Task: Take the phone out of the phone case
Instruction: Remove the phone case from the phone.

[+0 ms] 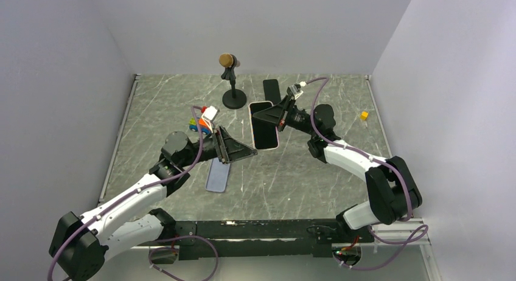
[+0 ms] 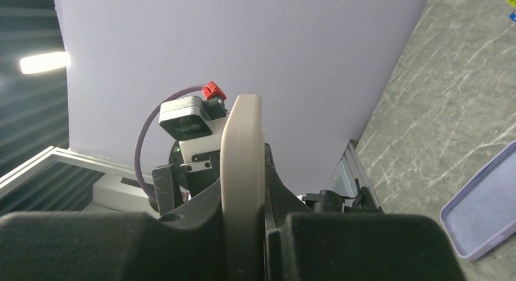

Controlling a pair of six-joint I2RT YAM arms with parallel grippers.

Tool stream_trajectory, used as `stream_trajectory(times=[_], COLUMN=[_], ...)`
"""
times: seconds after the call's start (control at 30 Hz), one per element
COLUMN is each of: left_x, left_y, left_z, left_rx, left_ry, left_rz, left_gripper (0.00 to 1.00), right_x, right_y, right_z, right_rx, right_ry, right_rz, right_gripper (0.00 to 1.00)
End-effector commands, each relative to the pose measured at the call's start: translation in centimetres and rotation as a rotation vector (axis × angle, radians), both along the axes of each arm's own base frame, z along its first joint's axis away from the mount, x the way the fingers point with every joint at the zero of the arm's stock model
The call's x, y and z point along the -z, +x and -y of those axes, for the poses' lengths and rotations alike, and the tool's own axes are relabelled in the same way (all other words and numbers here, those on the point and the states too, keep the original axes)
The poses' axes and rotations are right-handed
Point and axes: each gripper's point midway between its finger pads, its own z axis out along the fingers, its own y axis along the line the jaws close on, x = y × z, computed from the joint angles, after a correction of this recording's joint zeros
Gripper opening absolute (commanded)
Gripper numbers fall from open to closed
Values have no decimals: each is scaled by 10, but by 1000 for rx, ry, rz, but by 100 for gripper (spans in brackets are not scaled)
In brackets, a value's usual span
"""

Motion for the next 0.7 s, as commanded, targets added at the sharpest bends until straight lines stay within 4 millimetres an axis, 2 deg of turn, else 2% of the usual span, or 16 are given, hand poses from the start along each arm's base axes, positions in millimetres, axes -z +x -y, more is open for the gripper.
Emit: stream_trajectory(times=[0.0,0.2,0.33,0.47,0.57,0.67], left_x=[-11,5,19,21,18,23], left_y=[3,13,21,30,37,44], left_z=[0,1,2,2,2,3], left_rx=[-26,-65,-94,-116,-135,-147], left_ry=[-38,24,59,75,84,125], left_rz=[52,-5,-51,-48,-30,-32], left_gripper=[75,75,74,74,73,72], right_x=[-27,-33,-44,-51,-51,-51], right_y=[-7,-10,-18,-23,-26,-28], right_z=[5,4,4,6,5,4], right_rx=[0,-8,-28,-36,-40,-48], right_ry=[66,78,111,125,126,138], right_rz=[85,90,102,112,111,107], right_gripper=[0,0,0,0,0,0])
